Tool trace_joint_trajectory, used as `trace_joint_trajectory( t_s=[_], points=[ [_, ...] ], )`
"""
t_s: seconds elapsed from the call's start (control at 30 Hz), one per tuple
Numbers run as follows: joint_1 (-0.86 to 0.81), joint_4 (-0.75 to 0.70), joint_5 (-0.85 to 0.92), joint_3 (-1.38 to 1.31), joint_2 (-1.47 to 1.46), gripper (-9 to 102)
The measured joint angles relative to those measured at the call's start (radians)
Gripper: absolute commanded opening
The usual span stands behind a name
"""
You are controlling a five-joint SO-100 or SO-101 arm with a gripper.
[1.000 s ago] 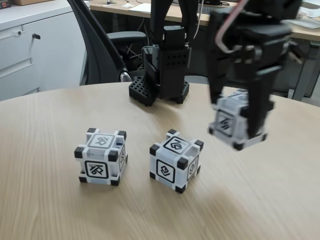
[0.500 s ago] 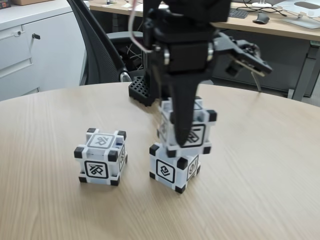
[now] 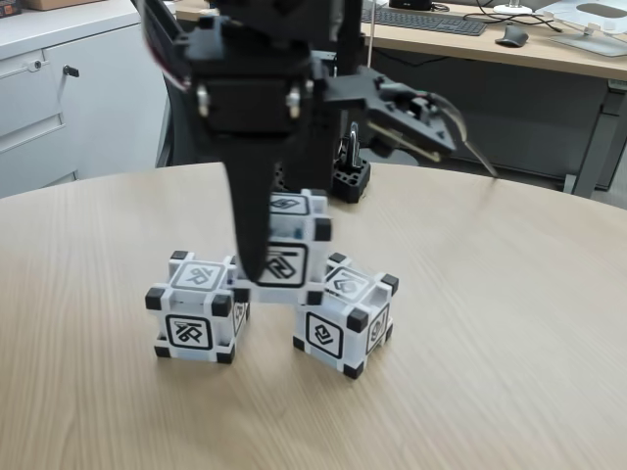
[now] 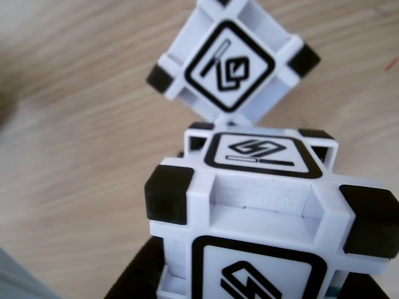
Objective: Stack cubes from left to right.
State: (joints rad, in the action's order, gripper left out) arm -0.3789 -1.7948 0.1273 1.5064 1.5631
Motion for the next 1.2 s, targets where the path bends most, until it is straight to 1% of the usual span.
trace_joint_trajectory(
  t_s=[0.5, 0.73, 1.2],
  points=[
    [-0.173, 0.0, 0.058, 0.0, 0.0, 0],
    [-0.178, 0.071, 0.061, 0.002, 0.0, 0],
    [-0.209, 0.075, 0.06, 0.005, 0.0, 0]
  ],
)
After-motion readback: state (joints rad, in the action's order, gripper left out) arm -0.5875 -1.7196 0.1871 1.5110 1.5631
